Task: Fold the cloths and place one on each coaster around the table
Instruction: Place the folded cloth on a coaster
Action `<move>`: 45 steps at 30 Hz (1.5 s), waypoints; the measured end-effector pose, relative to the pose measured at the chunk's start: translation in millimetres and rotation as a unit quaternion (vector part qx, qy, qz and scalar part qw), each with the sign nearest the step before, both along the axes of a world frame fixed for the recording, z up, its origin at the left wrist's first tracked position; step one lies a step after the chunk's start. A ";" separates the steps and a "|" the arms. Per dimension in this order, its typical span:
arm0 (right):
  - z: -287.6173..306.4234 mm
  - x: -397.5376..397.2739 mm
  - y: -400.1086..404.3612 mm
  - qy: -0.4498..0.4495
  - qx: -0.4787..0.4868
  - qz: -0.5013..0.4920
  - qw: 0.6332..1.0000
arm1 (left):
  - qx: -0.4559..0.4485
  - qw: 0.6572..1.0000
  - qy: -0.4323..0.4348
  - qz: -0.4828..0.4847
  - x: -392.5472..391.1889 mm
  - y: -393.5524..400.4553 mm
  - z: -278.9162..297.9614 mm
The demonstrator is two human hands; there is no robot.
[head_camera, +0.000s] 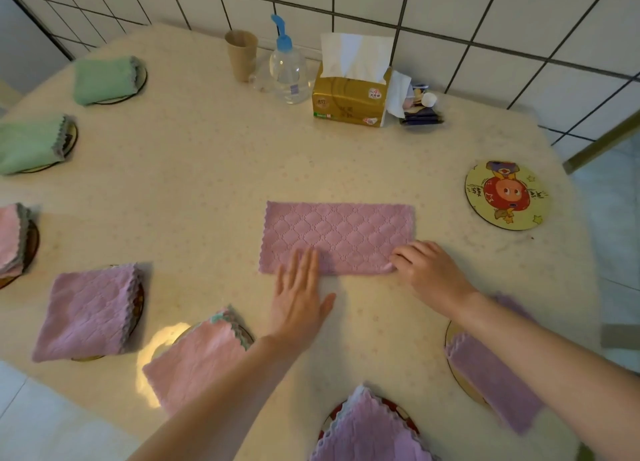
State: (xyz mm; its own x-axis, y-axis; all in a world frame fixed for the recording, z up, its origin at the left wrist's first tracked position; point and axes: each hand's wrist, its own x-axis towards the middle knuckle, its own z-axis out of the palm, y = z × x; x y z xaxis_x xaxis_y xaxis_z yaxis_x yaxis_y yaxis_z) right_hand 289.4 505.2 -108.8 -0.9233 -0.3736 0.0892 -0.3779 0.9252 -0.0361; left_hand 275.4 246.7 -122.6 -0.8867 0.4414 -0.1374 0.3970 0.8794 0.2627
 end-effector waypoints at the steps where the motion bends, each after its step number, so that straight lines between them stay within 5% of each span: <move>1: 5.2 -2.2 -2.4 0.009 0.001 -0.004 1.000 | 0.034 0.999 -0.005 -0.029 1.8 14.2 3.4; 10: 49.8 55.2 -27.3 0.032 -0.068 0.061 0.995 | 0.209 0.972 -0.065 -0.085 28.7 71.6 5.6; 12: 43.9 61.7 -12.9 0.006 -0.119 0.017 0.993 | 0.205 0.965 -0.066 -0.150 34.5 56.9 3.0; 14: 29.8 65.7 7.6 -0.073 -0.174 -0.077 0.979 | 0.236 0.946 -0.168 -0.145 36.8 38.9 5.9; 16: 15.7 69.6 21.8 -0.167 -0.162 -0.120 0.965 | 0.258 0.919 -0.281 -0.105 36.8 21.2 14.3; 21: 13.6 66.4 5.3 -0.269 -0.210 -0.029 0.939 | 0.298 0.880 -0.369 0.032 39.2 -10.2 20.6; 25: 14.6 59.5 -25.3 -0.254 -0.349 -0.056 0.900 | 0.341 0.848 -0.362 0.184 43.4 -24.6 18.7; 30: 22.4 31.1 -53.5 -0.258 -0.450 -0.172 0.838 | 0.456 0.768 -0.295 0.339 32.3 -28.0 13.6; 36: 5.3 -18.8 -81.7 -0.203 -0.406 -0.264 0.851 | 0.402 0.800 -0.175 0.409 -1.1 -29.0 13.9; 42: -8.7 -27.3 -98.5 -0.193 -0.198 -0.269 0.923 | 0.316 0.844 -0.143 0.409 4.5 -29.0 12.5; 45: -11.1 -25.9 -101.8 -0.171 -0.170 -0.262 0.935 | 0.325 0.843 -0.126 0.411 14.2 -28.9 14.9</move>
State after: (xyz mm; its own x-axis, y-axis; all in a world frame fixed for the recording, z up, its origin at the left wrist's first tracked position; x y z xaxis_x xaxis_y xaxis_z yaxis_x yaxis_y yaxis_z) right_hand 263.5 403.5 -119.9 -0.9678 0.1330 -0.2138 0.2105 0.8935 -0.3968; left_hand 289.6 217.8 -107.7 -0.9086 -0.2524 -0.3327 -0.4156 0.4688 0.7794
